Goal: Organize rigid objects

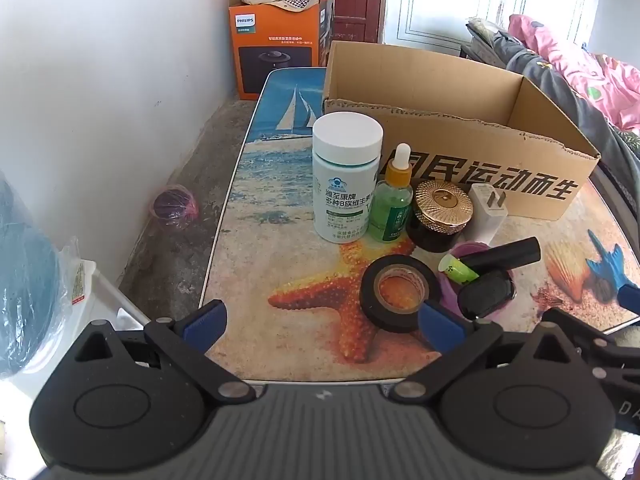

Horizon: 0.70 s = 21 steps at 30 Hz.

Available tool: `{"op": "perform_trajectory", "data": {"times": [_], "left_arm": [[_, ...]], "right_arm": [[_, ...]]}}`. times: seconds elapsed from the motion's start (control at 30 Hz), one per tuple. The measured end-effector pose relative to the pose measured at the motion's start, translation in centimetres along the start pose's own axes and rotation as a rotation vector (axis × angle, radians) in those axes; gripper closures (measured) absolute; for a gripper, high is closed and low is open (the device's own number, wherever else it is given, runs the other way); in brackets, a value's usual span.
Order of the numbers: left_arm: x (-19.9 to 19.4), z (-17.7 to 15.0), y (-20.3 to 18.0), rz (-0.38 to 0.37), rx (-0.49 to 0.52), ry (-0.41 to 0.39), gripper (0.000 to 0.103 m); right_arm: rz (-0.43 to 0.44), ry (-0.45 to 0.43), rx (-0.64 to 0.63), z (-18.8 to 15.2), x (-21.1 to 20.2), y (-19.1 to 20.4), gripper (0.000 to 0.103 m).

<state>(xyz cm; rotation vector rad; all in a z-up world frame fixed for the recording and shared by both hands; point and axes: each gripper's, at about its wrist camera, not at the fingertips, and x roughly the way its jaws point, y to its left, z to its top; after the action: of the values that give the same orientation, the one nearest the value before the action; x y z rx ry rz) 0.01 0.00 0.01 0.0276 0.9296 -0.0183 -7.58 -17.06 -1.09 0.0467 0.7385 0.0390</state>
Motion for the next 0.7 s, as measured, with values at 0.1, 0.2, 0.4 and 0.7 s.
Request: {"op": "perform_trajectory", "data": {"times": [0.1,0.2,0.4,0.7], "left_arm": [[-0.16,-0.02,-0.13,0.010,0.006,-0.008,0.001],[-0.29,-0.26,-0.04,0.003,-0.004,-0.017,0.001],[-0.52,-0.11,-0.19,0.011,0.010,-0.004,0.001],[-0.73,-0.13,-0.57,0.019,0.020,-0.001,0.001]], "right_arm": [[0.007,0.001,0.017,-0.17,0.17,-0.15,0.001],[0.008,-0.005,0.009,0.00,-0.46,-0.19,0.001],[0.013,0.001,0.019,0.34,-0.56,-0.36,0.001],[0.010,0.005,0.027,0.10,-0.59,-0.38,0.001]]}}
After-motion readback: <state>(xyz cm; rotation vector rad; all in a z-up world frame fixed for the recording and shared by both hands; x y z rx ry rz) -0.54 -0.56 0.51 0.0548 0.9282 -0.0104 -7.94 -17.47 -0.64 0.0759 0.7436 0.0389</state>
